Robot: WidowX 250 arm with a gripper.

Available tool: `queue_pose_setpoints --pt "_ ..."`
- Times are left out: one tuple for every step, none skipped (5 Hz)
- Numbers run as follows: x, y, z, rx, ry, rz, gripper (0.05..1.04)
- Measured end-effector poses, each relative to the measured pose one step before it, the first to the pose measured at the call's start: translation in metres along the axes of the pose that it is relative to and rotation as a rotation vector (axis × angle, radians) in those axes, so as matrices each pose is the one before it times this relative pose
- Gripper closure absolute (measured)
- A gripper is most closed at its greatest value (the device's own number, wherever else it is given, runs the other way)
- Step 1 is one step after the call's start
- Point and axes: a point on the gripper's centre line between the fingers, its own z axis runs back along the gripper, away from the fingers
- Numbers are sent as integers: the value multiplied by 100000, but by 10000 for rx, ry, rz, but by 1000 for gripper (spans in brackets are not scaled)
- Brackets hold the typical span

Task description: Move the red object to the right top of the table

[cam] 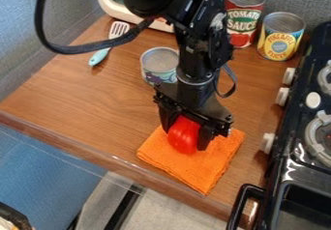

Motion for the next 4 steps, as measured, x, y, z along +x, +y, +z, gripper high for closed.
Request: queue_pose_setpoints --pt "1023 -298 1563 -197 -151 -62 289" --pt "3933 565 2464 -320 -693 861 289" --pt "3602 705 -2366 112 424 805 289" --pt "3024 316 -2394 161 313 718 289"
